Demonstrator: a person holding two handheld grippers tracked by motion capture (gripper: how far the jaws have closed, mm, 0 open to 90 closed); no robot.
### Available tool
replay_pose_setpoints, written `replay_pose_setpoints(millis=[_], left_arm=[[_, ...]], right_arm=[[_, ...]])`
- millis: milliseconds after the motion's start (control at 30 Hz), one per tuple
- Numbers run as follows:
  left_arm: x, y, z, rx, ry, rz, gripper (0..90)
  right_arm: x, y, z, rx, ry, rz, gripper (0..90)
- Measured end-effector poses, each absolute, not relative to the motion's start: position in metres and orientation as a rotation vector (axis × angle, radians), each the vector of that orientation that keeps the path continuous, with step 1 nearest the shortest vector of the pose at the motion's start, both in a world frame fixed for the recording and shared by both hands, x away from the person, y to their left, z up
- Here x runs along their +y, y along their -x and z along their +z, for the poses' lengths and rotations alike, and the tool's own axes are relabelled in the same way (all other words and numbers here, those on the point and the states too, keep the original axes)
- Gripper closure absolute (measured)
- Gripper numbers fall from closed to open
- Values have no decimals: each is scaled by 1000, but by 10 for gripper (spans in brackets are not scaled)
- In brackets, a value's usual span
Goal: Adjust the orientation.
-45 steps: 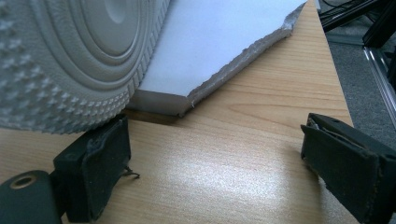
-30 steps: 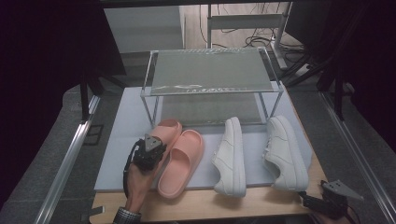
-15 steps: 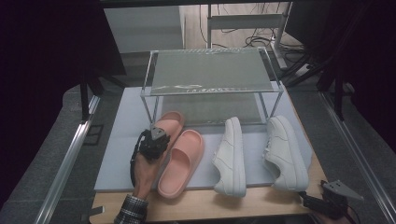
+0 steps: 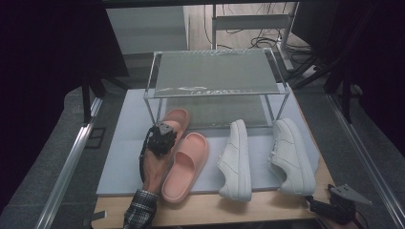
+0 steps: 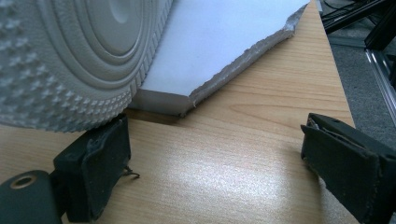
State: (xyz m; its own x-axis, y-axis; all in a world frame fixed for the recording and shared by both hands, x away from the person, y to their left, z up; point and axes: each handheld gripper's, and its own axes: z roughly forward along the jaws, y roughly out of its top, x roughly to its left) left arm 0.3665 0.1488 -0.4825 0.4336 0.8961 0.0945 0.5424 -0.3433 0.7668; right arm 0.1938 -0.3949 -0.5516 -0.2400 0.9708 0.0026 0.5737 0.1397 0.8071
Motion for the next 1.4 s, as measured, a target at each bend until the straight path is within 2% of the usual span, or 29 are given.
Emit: replay_pose_setpoints(millis=[400,600,700,867,1067,1400], left_arm=[[147,-382,-485,1237,-2003,666,847],[153,-377,-479,1222,-1972,626,753],[159,-369,-474,1218,-1950,629,742],[174,-355,-468,1224,-1909,587,767],[190,-336,-473,1226,-1908,549,891],[221,-290,-488,1222,-1891,507,898]], right_arm=[[-395,-194,-552,1884,-1475,959,79],[-395,-194,-552,1884,-1473,960,79],[-395,-194,-552,1885,-1474,959,79],[-395,-194,-552,1885,-1475,957,77],[-394,-194,-552,1886,-1476,957,77],[-394,-194,-552,1886,-1475,958,77]])
